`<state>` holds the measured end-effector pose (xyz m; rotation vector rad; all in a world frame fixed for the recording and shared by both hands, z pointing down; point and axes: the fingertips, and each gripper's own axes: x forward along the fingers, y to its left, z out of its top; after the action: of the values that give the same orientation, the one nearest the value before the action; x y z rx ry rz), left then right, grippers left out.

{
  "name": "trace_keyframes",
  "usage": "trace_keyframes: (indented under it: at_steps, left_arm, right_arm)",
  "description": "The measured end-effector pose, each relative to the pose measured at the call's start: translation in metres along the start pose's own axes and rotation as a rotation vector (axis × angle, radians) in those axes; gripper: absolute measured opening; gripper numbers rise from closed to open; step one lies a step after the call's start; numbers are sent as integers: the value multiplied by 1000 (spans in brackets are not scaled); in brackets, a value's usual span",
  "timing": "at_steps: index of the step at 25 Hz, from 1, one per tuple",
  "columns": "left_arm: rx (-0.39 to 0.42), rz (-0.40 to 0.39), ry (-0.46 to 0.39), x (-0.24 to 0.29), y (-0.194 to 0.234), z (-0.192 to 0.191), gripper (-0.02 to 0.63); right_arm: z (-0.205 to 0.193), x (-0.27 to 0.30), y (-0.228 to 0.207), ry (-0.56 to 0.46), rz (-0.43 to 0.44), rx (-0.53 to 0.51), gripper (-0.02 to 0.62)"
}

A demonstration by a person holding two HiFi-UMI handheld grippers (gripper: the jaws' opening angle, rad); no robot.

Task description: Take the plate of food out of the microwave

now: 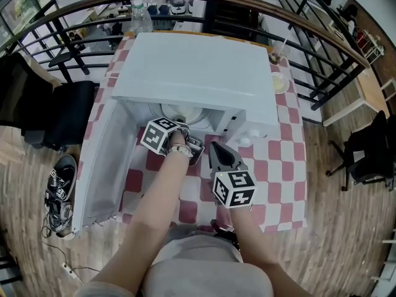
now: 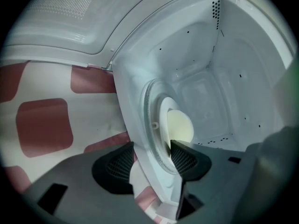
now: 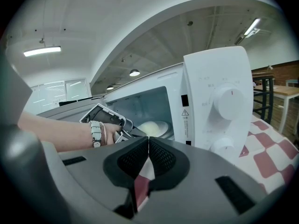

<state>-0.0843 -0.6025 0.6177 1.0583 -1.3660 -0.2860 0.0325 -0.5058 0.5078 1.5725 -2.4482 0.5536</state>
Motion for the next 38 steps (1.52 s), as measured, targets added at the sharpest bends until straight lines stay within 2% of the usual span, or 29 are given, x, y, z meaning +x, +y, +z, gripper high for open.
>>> trace_keyframes:
  at_steps: [14,17,18,24,28,34,38]
  left_arm:
    - [-23,-71,-19,-16,0,2,119]
    - [-12,-74,-24,-20,-2,2,83]
    - [-13,-76,-25,-21,-3,2,51]
    - [-46,-102,-19,-24,-2,3,38]
    - [-76,-168,-28,-28,-6,4,26]
    - [-138,-333,-66,-34,-13,5,11]
    - [-160,-390,-77,-35,-9,4,11]
  right_arm:
    - [0,-7,6,-9,4,-5,27]
    - [0,-9,8,-10,6,-5,26]
    - [1,-9,8,-11,6,-5,26]
    - [0,-11,10,-14,5,-5,26]
    - [-1,-12,10,-13,4,0,27]
    - [-3,-12,12,-8,7,4,26]
    - [-6,-12,12,-4,7,7,26]
